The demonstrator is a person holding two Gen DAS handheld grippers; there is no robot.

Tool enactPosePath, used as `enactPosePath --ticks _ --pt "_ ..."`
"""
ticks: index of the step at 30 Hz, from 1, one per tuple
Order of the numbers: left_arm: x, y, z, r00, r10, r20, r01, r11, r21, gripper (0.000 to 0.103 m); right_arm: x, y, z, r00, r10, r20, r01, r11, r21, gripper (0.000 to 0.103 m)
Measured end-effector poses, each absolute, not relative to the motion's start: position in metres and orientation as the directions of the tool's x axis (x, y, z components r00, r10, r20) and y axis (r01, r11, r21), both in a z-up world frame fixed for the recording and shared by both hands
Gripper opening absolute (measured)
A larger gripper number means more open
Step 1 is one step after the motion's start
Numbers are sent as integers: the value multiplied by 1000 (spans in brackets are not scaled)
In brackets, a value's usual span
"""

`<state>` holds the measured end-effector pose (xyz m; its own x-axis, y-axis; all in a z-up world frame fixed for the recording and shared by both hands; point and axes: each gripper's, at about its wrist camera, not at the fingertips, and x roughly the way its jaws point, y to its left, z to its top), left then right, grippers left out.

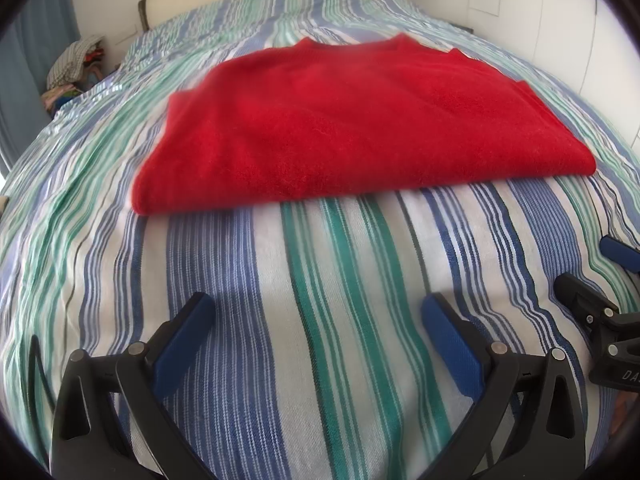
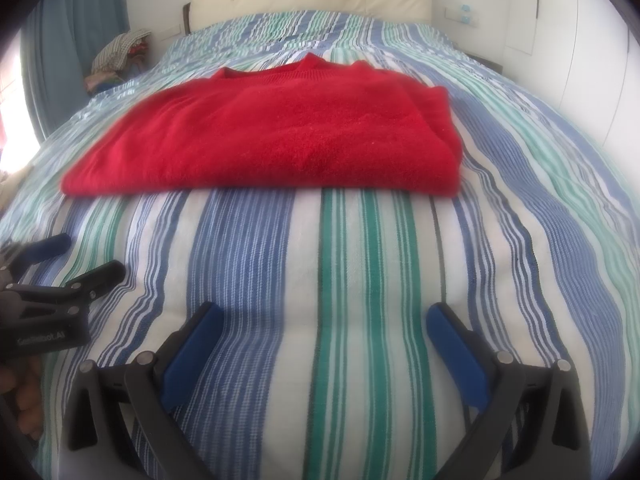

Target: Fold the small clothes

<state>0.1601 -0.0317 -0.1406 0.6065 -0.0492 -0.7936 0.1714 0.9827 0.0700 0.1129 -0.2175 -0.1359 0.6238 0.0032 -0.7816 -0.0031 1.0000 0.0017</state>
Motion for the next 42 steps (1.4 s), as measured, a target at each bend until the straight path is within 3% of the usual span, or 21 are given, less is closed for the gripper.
enactPosePath --ticks 42 --pt "160 -30 -140 606 -51 -794 171 983 68 103 113 -219 -135 627 18 -779 -4 1000 20 101"
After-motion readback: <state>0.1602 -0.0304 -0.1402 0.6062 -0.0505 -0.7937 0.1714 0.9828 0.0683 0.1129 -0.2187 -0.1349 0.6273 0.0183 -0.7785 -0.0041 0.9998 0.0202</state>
